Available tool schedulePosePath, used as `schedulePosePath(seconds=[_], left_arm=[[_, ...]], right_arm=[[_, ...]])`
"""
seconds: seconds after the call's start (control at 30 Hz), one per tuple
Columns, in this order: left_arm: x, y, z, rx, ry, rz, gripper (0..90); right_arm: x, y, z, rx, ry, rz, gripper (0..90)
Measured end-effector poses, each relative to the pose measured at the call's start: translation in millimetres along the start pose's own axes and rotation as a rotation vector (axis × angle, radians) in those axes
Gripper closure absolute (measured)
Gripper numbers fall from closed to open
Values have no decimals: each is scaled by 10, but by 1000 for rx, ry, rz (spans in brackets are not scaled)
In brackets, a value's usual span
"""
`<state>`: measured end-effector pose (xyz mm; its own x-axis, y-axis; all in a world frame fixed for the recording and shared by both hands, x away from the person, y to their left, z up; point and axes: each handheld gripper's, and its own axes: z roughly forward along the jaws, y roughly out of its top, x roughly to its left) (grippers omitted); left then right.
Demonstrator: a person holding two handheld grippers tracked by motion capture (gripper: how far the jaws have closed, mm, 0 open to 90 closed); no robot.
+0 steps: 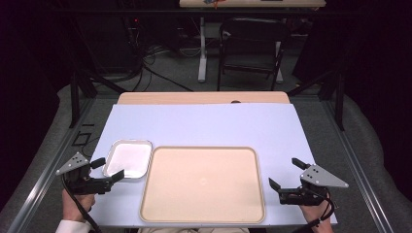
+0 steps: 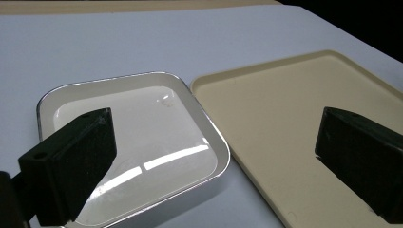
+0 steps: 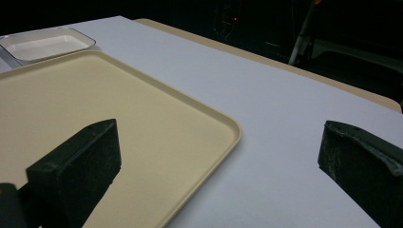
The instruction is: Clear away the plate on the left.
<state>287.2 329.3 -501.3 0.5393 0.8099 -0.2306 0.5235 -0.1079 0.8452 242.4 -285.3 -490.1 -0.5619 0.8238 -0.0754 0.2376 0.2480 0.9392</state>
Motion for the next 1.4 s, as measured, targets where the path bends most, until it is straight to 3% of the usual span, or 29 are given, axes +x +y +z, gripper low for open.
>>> schedulePosePath(seconds=[0.17, 0.23, 0.4, 0.5, 0.67, 0.83, 1.07, 1.4], left_arm=[[81, 55, 25, 50, 38, -51, 1], [108, 84, 36, 70, 68, -53, 1], [216, 134, 81, 101, 91, -89, 1], [257, 151, 105, 115, 99, -93, 1], [372, 184, 224, 184, 121, -104, 1], [420, 238, 307, 215, 138, -105, 1], [515, 262, 385, 245, 164, -140, 10], [719, 256, 543, 307, 207, -161, 171]], right_arm=[[-7, -4, 12, 11, 0, 8, 0], [-7, -2, 14, 16, -3, 8, 0], [-12, -2, 22, 26, -6, 16, 0], [-14, -4, 27, 29, -6, 19, 0], [-16, -6, 30, 36, -9, 21, 0], [-15, -7, 34, 43, -6, 24, 0], [-20, -9, 37, 45, -5, 23, 0], [-23, -13, 47, 59, -8, 27, 14]])
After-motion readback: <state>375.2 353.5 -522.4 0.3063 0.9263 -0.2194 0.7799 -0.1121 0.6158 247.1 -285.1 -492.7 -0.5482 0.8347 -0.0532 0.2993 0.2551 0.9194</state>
